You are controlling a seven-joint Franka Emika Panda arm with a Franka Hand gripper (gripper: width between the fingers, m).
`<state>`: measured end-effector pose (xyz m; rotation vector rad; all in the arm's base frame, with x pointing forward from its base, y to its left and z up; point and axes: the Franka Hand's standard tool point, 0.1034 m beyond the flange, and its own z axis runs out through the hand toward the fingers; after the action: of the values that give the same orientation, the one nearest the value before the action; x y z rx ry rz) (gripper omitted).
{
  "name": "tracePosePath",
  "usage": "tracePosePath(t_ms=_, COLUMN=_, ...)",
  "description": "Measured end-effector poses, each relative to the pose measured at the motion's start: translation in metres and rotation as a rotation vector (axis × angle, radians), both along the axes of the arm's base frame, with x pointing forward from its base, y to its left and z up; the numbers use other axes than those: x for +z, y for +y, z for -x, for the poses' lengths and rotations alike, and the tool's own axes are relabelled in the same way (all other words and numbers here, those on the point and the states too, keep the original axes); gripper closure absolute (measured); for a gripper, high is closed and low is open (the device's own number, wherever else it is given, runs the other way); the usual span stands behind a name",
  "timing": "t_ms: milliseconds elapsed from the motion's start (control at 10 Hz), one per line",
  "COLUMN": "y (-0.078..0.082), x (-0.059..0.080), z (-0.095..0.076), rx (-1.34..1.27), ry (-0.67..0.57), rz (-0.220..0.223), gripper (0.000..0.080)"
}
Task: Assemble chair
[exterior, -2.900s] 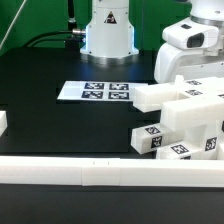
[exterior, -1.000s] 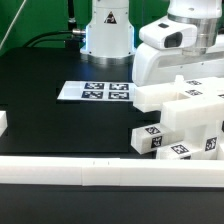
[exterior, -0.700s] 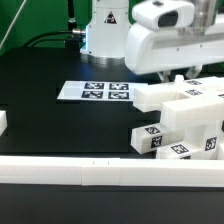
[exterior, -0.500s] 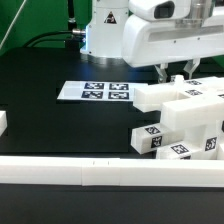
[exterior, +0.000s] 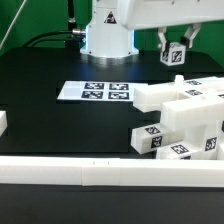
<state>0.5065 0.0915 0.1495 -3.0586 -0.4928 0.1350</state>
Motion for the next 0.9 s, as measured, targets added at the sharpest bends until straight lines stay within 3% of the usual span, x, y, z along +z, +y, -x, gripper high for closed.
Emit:
tracePosePath(t_ms=100, y=0.005, x=0.008, z=-0.018, rx=-0.014, ry=-0.026, rz=-0.002, gripper=0.0515)
tracePosePath(t_ms=600, y=0.006, x=0.006, z=-0.02, rx=-0.008, ry=-0.022, rz=0.001, gripper=0.0515)
tracePosePath(t_ms=900, y=0.029, x=0.021, z=-0.083, rx=-0.038, ry=-0.054, rz=0.002, gripper=0.0515)
